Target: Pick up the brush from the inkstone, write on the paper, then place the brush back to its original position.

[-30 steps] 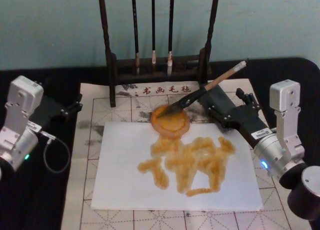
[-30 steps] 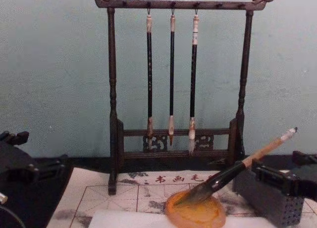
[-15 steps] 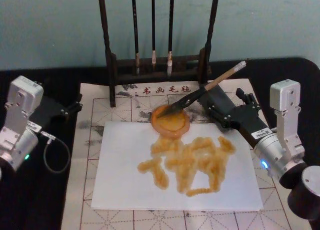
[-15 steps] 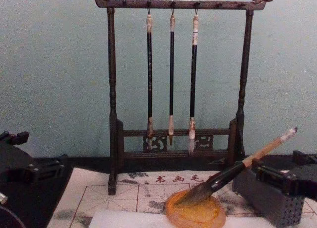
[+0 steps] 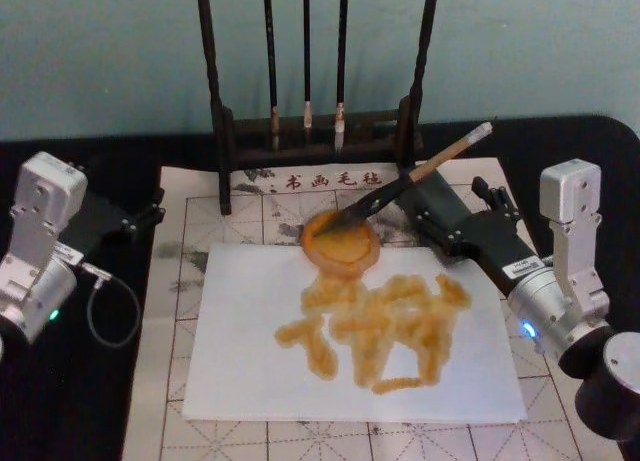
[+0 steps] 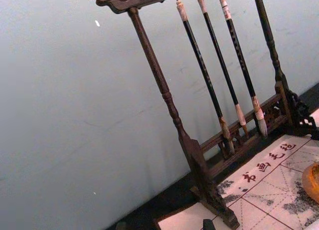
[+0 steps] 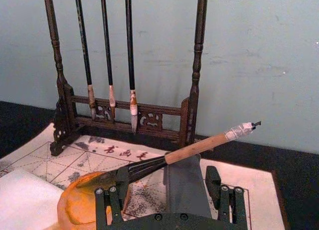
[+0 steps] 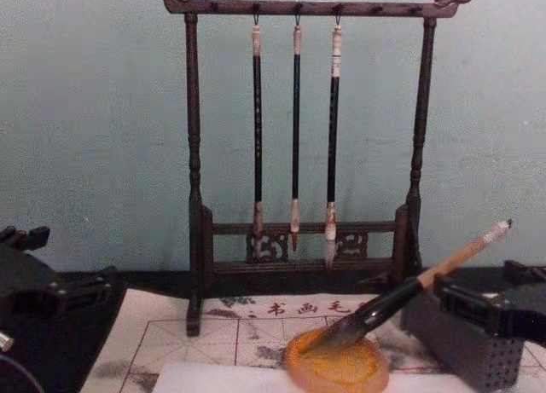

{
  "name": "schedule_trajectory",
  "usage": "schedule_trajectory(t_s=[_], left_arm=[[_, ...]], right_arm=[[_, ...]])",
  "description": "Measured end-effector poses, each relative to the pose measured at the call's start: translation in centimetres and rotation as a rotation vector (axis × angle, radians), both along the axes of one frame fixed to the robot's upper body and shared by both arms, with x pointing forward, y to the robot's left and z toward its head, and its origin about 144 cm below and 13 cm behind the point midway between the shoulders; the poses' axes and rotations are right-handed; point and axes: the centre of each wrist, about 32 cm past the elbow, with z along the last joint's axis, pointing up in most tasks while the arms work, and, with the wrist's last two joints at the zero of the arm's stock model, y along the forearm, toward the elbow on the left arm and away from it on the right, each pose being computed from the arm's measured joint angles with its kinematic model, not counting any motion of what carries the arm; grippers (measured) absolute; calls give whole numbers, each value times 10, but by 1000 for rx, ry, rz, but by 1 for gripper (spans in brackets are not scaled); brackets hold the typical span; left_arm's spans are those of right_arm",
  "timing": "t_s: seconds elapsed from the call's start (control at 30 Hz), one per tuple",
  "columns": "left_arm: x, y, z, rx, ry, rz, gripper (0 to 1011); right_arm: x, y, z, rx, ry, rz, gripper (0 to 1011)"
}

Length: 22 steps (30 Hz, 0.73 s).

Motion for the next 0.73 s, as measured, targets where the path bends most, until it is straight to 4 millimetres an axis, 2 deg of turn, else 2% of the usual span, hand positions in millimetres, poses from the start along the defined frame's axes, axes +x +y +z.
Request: schedule_trajectory(t_s=[0.73], left_arm=[[0,0,0,0,0,0,1001]], right_arm=[[0,0,0,0,0,0,1002]])
